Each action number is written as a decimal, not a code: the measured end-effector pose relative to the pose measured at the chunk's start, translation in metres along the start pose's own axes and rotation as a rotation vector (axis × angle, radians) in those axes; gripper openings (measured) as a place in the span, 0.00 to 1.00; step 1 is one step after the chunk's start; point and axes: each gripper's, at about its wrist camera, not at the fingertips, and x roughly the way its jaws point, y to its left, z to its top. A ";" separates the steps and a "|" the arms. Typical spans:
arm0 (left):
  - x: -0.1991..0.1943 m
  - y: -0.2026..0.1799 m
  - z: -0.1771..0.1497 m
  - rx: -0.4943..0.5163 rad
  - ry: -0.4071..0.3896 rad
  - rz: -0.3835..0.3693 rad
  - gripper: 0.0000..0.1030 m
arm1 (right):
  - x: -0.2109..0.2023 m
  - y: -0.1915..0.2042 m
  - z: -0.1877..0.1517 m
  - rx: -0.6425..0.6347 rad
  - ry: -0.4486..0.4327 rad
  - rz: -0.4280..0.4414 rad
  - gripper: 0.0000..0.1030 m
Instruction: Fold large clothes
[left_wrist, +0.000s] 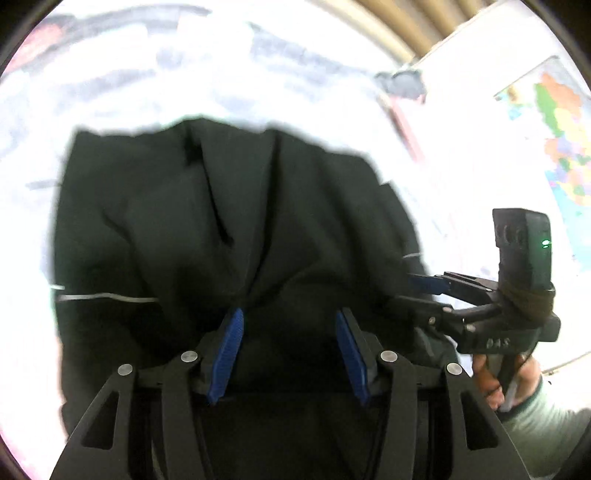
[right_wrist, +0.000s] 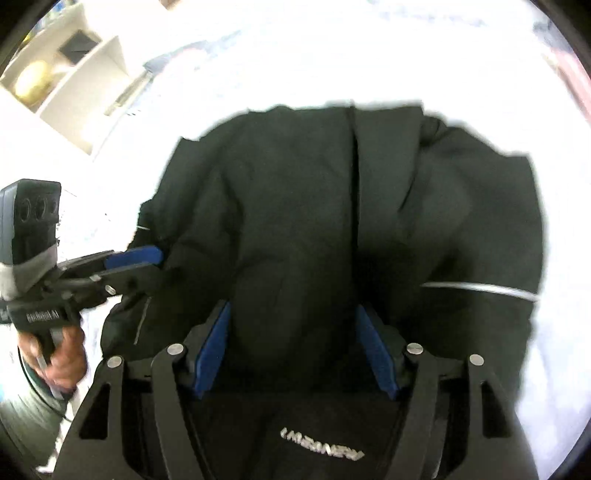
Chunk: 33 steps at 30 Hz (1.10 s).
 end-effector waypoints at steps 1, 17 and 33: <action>-0.016 -0.001 -0.002 -0.001 -0.028 -0.018 0.52 | -0.010 0.004 -0.003 -0.014 -0.019 -0.010 0.70; 0.039 0.047 -0.042 -0.087 -0.058 0.019 0.52 | 0.076 0.019 -0.046 -0.047 -0.086 -0.077 0.72; -0.099 0.013 -0.156 0.037 -0.295 0.162 0.52 | -0.033 0.007 -0.155 0.144 -0.271 0.013 0.73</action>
